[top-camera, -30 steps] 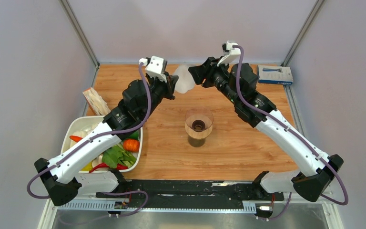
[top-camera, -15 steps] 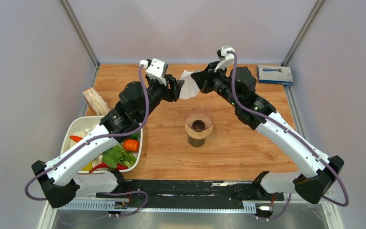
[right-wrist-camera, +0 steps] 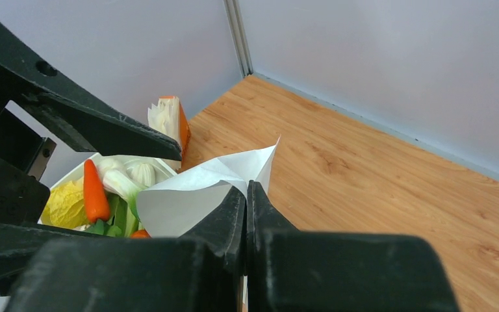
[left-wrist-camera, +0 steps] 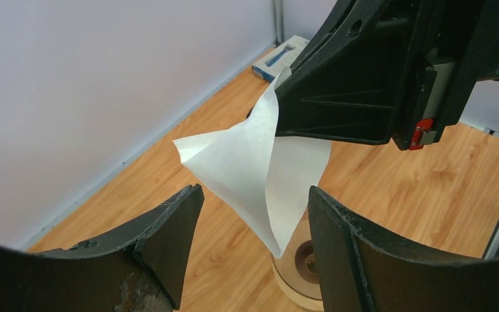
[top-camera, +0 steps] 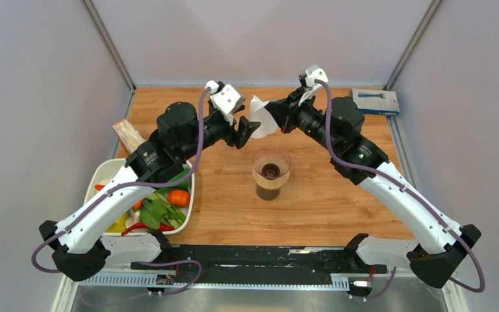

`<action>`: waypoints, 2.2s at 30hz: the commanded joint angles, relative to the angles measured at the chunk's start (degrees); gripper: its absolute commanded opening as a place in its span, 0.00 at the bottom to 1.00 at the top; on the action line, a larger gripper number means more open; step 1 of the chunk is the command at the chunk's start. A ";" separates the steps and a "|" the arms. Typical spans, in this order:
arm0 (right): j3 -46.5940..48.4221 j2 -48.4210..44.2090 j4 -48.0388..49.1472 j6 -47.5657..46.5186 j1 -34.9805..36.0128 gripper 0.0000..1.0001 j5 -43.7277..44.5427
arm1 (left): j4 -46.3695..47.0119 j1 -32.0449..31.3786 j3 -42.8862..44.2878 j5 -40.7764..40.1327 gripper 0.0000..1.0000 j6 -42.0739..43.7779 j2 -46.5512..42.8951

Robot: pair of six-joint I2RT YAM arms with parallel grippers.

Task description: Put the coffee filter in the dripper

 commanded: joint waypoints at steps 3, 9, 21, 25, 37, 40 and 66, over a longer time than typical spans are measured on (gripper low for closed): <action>0.14 -0.04 0.48 -2.40 0.01 0.00 -1.03 | -5.64 -0.97 6.02 0.49 0.72 6.35 4.16; 0.92 0.28 -0.63 -2.92 0.53 0.00 -0.70 | -6.75 -3.76 8.54 -7.67 0.64 10.92 7.54; -0.28 -1.80 -2.84 -3.18 0.53 0.38 0.74 | -3.55 -4.72 7.42 -16.45 0.00 9.70 6.95; -1.44 -2.77 -3.47 -3.41 0.43 0.47 1.03 | -1.95 -4.65 6.58 -17.56 0.00 7.56 5.76; -0.97 -1.27 -4.73 0.73 0.45 0.66 5.82 | 0.64 -4.71 3.03 -21.09 0.00 -1.02 2.99; -0.86 -1.09 -4.43 3.40 -0.13 0.54 7.05 | 1.24 -4.68 1.84 -21.44 0.00 -4.73 2.05; 1.87 1.14 -5.18 -5.24 1.59 0.00 6.77 | -5.37 -4.64 9.60 -16.50 0.71 5.63 8.84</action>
